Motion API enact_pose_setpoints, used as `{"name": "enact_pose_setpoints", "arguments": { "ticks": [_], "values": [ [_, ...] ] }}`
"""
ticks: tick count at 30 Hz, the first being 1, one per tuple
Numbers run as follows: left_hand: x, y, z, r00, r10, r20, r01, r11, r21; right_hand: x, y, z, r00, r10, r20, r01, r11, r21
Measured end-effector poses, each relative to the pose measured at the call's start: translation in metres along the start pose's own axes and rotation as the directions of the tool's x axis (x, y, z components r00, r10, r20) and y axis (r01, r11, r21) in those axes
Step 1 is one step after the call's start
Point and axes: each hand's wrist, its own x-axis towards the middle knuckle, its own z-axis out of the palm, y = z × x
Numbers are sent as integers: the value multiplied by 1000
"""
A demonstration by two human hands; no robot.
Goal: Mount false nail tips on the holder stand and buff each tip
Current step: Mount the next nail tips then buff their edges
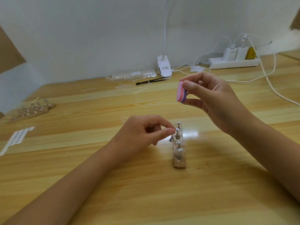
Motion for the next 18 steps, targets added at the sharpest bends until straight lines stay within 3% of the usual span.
{"name": "enact_pose_setpoints", "arguments": {
  "ticks": [8,18],
  "values": [
    [1,1,14,991,126,-50,-124,992,39,1,3,1,1000,5,20,-5,1000,-6],
    [5,-10,16,979,204,15,-203,959,196,2,3,-1,1000,2,23,-2,1000,-8]
  ]
}}
